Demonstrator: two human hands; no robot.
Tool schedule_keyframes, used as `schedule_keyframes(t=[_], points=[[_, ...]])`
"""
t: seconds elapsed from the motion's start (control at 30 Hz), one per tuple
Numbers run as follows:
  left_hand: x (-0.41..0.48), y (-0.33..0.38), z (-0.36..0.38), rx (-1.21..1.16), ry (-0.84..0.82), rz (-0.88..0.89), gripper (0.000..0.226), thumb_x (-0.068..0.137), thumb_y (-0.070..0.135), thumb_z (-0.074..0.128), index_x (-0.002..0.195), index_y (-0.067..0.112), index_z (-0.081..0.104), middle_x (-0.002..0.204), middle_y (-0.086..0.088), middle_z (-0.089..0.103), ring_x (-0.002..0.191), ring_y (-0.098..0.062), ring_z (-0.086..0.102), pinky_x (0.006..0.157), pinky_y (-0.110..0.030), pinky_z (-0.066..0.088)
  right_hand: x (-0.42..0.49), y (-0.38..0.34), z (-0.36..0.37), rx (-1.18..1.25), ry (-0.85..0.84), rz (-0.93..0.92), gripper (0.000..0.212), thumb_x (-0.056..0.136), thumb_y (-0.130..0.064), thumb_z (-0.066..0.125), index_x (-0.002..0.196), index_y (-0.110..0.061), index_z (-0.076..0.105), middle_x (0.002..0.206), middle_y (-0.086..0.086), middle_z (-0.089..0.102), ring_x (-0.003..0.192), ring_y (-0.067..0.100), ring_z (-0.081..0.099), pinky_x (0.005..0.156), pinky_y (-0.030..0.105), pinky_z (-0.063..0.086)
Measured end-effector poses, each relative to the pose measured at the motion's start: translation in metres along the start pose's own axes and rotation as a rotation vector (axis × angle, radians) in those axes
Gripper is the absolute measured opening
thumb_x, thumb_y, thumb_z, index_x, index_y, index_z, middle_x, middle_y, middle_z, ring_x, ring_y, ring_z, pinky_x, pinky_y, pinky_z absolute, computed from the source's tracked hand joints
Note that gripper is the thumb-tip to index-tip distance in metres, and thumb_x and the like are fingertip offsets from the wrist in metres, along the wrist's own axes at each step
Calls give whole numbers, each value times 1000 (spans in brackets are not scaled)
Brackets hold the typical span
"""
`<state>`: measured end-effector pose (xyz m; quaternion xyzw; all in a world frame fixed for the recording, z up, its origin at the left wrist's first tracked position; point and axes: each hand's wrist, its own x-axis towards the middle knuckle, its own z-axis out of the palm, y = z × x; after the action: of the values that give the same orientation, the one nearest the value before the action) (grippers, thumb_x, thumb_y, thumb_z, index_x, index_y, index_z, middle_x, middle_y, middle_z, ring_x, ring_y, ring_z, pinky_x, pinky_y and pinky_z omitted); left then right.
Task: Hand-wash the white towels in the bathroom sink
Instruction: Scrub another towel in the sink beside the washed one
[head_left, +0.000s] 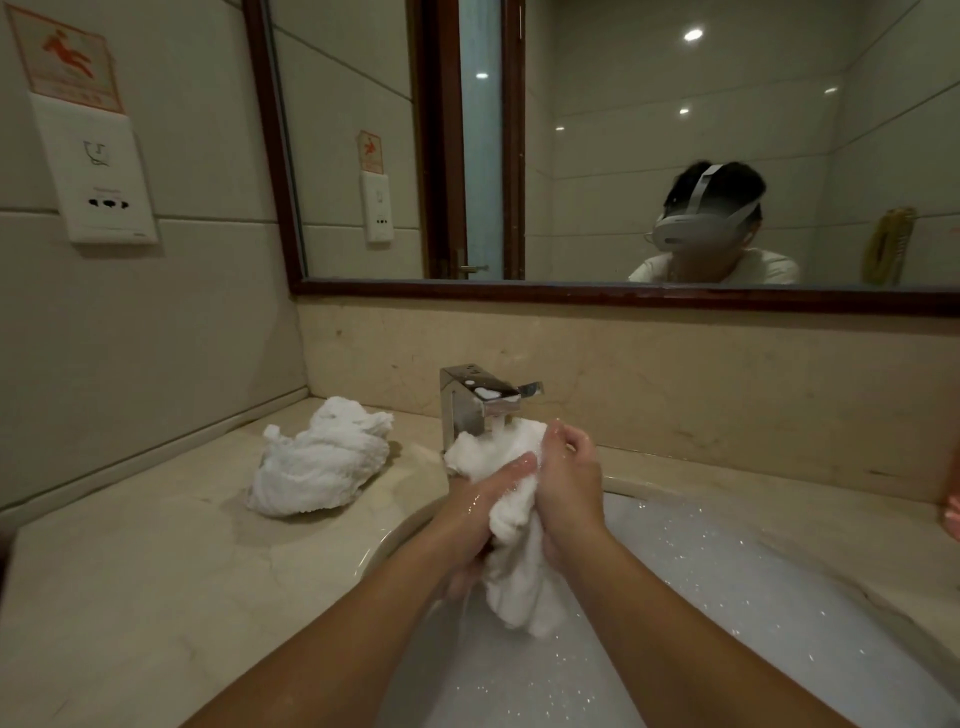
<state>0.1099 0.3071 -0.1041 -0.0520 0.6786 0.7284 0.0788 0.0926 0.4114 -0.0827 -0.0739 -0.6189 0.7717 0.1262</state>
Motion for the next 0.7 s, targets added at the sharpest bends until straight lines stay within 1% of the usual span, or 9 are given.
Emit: schedule_keyframes(t=[0.07,0.13,0.23,0.3,0.37,0.47,0.53,0.63,0.7], points=[[1,2,0,-49,50,47,65,81,60,82,123,12,66,111,-19,77,100,-35,77,84,-42,62,-2,-3,-1,-98,-54,-59,26,110,-43,48,126,-28,62,108,-7,67,101,14,65,77,28,50],[9,4,1,-76,198,147,73,74,50,90,125,17,50,117,-19,74,102,-36,76,90,-52,62,-6,-1,0,-290,-103,-131,38,107,-59,41,134,-39,58,121,-7,66,117,20,63,99,42,51],[24,4,1,-27,355,226,99,59,59,90,138,27,40,125,-8,70,107,-26,74,96,-52,60,-15,7,6,-373,-244,-63,100,70,-106,28,156,-54,30,152,3,51,137,29,53,115,56,43],[35,0,-5,-117,394,215,100,58,71,83,140,29,46,124,-7,71,107,-25,73,99,-51,58,-18,10,8,-330,-289,0,114,62,-108,38,159,-54,15,158,7,40,136,31,52,107,48,48],[38,-2,-14,-222,423,169,102,51,82,70,135,24,56,118,-7,74,104,-29,74,98,-52,58,-19,13,3,-301,-284,-27,98,81,-85,61,158,-44,17,148,4,35,123,27,53,92,38,49],[35,1,-20,-265,410,116,110,50,89,64,134,19,61,117,-11,75,101,-35,75,95,-54,59,-14,21,-4,-324,-256,-119,69,87,-62,75,136,-45,30,135,2,42,112,21,59,91,38,56],[27,5,-21,-180,433,157,107,57,89,66,137,20,58,117,-11,75,102,-32,74,94,-54,60,-11,21,-4,-305,-204,-161,46,92,-60,72,123,-48,39,123,-2,57,102,20,67,89,45,61],[7,13,-20,-7,466,260,70,82,70,70,130,21,54,111,3,70,100,-20,68,91,-46,58,-8,14,0,-116,-97,-57,17,104,-46,61,119,-38,57,103,-2,71,88,19,72,81,41,62],[4,13,-20,34,432,269,59,86,66,70,127,26,52,109,9,66,99,-16,66,87,-39,55,-7,9,3,2,-45,51,19,108,-43,54,116,-31,67,106,2,75,95,23,73,86,42,62]])
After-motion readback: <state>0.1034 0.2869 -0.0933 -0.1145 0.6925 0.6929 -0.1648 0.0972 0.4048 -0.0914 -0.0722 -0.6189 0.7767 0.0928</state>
